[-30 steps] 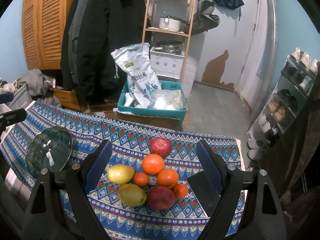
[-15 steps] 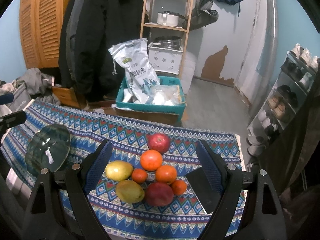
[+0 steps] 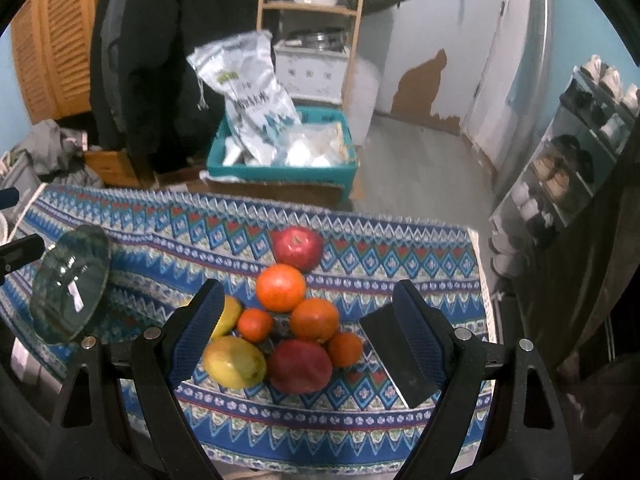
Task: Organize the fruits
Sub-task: 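Move the left tool toward a yellow pear while the right tool approaches the large red apple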
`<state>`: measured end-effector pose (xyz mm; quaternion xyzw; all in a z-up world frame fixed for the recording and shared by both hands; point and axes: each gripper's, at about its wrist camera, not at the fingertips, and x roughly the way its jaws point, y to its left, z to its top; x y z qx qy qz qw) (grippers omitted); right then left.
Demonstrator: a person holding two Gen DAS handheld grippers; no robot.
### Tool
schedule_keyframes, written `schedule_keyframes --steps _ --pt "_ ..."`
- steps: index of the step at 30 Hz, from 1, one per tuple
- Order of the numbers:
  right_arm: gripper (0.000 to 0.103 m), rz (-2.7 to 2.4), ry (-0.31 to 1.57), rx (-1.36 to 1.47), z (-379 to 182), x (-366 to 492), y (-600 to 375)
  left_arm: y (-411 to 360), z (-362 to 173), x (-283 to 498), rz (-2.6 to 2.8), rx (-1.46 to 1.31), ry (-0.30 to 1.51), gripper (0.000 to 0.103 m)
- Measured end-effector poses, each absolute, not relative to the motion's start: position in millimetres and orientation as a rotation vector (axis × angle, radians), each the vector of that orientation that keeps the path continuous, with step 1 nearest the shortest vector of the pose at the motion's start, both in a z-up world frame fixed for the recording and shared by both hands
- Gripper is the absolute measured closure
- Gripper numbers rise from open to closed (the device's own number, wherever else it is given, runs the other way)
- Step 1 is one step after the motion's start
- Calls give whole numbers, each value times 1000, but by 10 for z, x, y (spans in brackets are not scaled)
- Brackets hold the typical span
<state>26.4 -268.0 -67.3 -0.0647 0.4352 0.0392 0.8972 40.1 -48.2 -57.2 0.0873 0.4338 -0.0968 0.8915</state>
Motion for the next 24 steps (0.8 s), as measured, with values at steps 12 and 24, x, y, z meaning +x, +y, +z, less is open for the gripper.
schedule_keyframes --steps 12,24 --pt "19 60 1074 -107 -1246 483 -2807 -659 -1026 622 -247 167 1016 1" --pt "19 35 1237 -84 -1782 646 -2907 -816 -1499 809 -257 190 1115 1"
